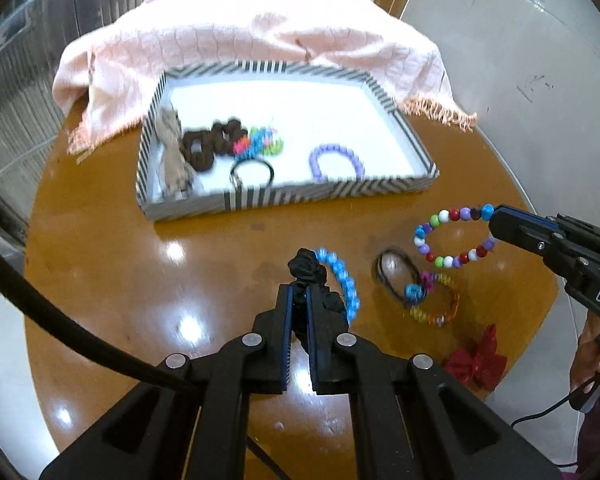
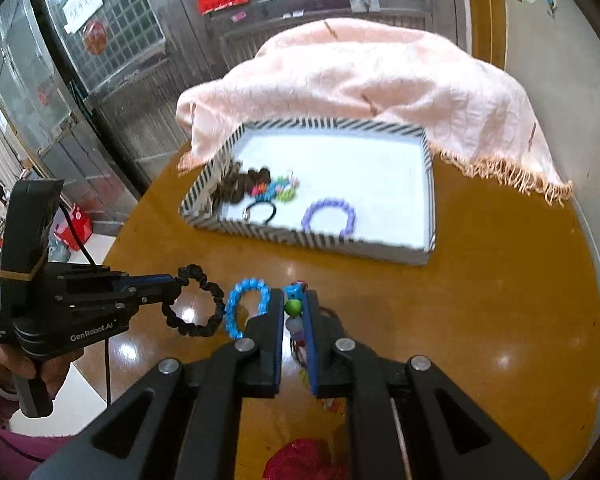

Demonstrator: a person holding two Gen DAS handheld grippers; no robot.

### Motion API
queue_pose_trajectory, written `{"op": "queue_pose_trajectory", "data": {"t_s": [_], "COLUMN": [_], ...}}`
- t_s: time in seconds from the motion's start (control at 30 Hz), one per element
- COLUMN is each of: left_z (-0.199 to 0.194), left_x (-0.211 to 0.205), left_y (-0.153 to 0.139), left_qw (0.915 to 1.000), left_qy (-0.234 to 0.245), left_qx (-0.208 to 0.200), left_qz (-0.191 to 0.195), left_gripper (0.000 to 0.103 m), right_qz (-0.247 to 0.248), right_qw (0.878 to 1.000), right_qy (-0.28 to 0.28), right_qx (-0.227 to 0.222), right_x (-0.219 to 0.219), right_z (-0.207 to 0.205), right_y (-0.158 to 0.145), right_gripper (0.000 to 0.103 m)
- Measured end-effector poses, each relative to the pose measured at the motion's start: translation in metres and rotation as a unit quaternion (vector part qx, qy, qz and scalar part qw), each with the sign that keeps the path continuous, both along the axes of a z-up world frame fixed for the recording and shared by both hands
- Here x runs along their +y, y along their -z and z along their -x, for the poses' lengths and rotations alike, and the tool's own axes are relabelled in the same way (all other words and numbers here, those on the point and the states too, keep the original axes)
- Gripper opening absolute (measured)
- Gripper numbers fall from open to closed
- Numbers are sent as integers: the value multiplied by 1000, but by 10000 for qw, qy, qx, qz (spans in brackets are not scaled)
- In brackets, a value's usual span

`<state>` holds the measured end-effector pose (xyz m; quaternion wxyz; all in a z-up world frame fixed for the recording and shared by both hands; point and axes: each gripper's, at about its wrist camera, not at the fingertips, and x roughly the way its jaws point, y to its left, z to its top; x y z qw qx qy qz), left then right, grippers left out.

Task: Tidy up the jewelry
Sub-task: 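Carry the scrunchie into the tray with the left gripper while the right gripper carries the beaded bracelet in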

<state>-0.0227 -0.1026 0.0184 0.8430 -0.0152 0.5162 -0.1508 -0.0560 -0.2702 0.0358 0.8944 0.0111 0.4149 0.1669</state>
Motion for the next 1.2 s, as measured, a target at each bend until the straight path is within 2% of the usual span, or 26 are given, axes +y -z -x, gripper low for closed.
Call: {"op": "queue_pose_trajectory", "data": {"t_s": [0.2, 0.47, 0.97, 1.2], "left_z": [-26, -69, -127, -160], "left_x": [-2, -8, -11, 0], "left_y": [-23, -29, -27, -22], "left_qw": [9996, 9993, 9987, 9989], "left_qy": [24, -26, -224, -336], "left_qx": [-278, -331, -399, -322], "left_qz": [-96, -171, -232, -53], "left_gripper": [0, 0, 0, 0], "right_qz": [97, 120, 178, 76], "right_qw": [9998, 9995, 9998, 9995], "right_qy": [74, 113, -39, -238], "right_qx": [-159, -265, -14, 170], "right_x": [-4, -8, -1, 15], "right_z": [-25, -60, -125, -156], "right_y": [-15, -25, -13, 0], "right_gripper": [9, 9, 9, 9]}}
